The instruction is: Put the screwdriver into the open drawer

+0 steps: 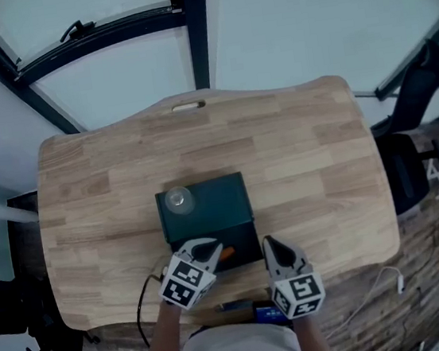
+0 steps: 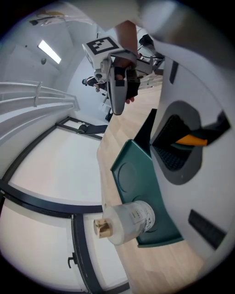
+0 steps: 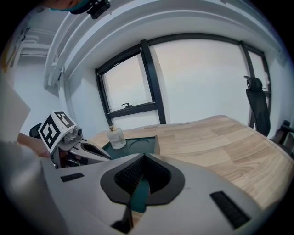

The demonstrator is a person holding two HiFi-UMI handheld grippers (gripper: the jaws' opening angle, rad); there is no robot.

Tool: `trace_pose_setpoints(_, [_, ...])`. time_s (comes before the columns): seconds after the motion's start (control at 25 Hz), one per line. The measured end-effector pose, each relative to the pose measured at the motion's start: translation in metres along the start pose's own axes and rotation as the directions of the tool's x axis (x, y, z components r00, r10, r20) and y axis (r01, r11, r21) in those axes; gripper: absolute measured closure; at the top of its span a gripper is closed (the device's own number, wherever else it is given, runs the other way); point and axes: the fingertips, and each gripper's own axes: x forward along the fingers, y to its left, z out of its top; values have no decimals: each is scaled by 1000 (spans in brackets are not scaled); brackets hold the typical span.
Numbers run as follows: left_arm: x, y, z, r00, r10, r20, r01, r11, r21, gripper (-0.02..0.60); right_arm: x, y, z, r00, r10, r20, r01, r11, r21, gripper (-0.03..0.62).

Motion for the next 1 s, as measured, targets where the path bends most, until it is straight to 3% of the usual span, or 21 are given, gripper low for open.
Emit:
trace_pose_setpoints(0.32, [-35, 5, 18, 983, 126, 136, -124, 992, -24, 583, -15, 16, 19, 998, 17, 59, -15, 999, -36, 597])
trace_pose_setpoints(0.68, [-84, -9, 40, 927, 248, 283, -251, 968, -26, 583, -46, 40, 38, 989, 39, 140, -27, 996, -87, 597])
trace_pose_setpoints(1.0, [-127, -32, 48, 880, 291, 374, -306, 952, -20, 583, -74, 60, 44, 979, 52, 197, -31, 993, -110, 597])
